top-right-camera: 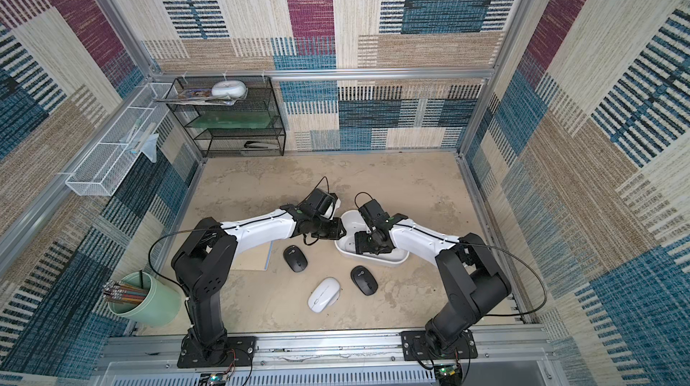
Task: Take out the mouse from the storage box
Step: Adjust the mouse in the storage box.
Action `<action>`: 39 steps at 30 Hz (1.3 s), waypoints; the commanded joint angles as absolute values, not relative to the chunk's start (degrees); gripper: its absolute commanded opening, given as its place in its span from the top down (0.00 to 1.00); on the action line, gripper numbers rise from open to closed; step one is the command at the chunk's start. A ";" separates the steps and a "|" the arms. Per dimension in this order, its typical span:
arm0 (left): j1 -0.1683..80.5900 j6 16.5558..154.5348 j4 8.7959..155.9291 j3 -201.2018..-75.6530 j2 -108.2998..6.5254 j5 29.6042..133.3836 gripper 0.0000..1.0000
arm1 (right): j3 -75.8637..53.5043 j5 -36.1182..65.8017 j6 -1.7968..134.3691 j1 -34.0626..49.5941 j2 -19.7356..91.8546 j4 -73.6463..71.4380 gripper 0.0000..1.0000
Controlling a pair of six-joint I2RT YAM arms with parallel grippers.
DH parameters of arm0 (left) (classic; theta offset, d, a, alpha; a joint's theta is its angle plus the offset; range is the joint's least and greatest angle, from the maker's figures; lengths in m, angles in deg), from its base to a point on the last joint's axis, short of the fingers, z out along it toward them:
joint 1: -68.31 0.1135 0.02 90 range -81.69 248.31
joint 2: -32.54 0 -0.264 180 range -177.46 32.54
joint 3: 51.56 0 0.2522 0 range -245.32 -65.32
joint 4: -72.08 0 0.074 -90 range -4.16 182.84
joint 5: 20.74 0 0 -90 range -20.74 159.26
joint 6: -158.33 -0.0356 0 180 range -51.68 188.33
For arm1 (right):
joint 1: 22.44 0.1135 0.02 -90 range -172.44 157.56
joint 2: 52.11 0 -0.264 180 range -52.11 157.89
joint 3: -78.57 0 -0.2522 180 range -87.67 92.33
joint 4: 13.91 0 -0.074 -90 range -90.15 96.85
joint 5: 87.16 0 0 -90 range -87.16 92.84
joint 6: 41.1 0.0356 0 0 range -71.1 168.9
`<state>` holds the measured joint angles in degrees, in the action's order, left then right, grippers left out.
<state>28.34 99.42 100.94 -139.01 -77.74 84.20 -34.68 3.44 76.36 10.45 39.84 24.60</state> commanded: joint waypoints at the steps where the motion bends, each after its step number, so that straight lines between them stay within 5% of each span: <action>1: 28.34 99.22 99.89 -139.35 -78.03 85.03 0.67 | -32.30 -2.21 76.33 10.19 41.50 25.42 0.33; 7: 28.32 99.39 99.78 -139.20 -77.78 85.09 0.68 | -29.30 -4.18 75.53 9.32 43.90 23.89 0.35; 21: 29.85 100.97 96.53 -135.34 -74.88 84.81 0.56 | -34.12 0.81 65.08 9.14 36.11 19.14 0.18; 39: 29.99 101.96 95.89 -136.42 -77.19 88.00 0.66 | -37.62 2.83 59.44 9.45 41.15 10.00 0.14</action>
